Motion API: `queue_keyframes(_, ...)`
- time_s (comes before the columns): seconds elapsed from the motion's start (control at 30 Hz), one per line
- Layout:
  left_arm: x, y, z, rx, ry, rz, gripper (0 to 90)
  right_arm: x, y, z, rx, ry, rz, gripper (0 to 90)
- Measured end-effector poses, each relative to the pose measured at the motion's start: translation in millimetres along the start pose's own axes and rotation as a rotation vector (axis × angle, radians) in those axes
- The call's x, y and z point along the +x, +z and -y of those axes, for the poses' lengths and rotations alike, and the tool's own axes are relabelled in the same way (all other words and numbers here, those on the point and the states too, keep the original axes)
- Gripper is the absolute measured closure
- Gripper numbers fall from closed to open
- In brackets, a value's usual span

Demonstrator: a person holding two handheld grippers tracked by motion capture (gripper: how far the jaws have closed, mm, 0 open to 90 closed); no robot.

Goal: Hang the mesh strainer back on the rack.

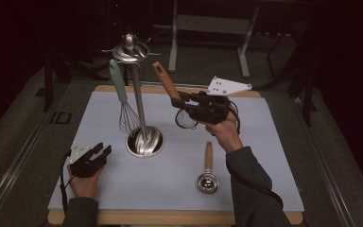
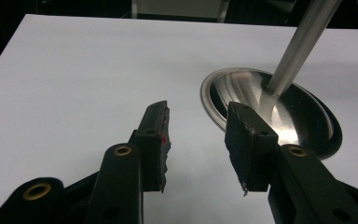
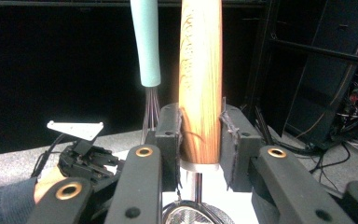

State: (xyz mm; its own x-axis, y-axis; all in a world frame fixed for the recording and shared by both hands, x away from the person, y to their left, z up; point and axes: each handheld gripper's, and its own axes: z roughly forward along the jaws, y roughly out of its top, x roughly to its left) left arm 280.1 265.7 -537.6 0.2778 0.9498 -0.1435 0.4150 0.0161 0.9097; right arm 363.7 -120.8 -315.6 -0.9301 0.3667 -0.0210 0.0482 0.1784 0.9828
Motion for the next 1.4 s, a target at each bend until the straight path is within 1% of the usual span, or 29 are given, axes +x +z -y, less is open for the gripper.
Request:
queue_keyframes(0.3, -0.2, 0.0, 0.1, 0.001, 0.002, -0.001, 60.4, 2.1, 1.6, 0.0, -0.006, 0.001, -0.021, 70.8)
queue_keyframes(0.47, -0.3, -0.2, 0.0, 0.001, 0.001, 0.000, 60.4, 5.1, 1.2, -1.6, -0.020, 0.004, -0.040, 70.8)
queue_keyframes(0.6, -0.2, 0.0, 0.0, 0.001, 0.001, 0.000, 60.4, 7.3, 1.5, -3.7, -0.031, -0.002, -0.052, 70.8)
queue_keyframes(1.4, 0.1, -0.7, 0.1, -0.003, -0.006, 0.000, 60.4, 13.9, 5.6, -7.6, -0.048, -0.009, -0.088, 70.9)
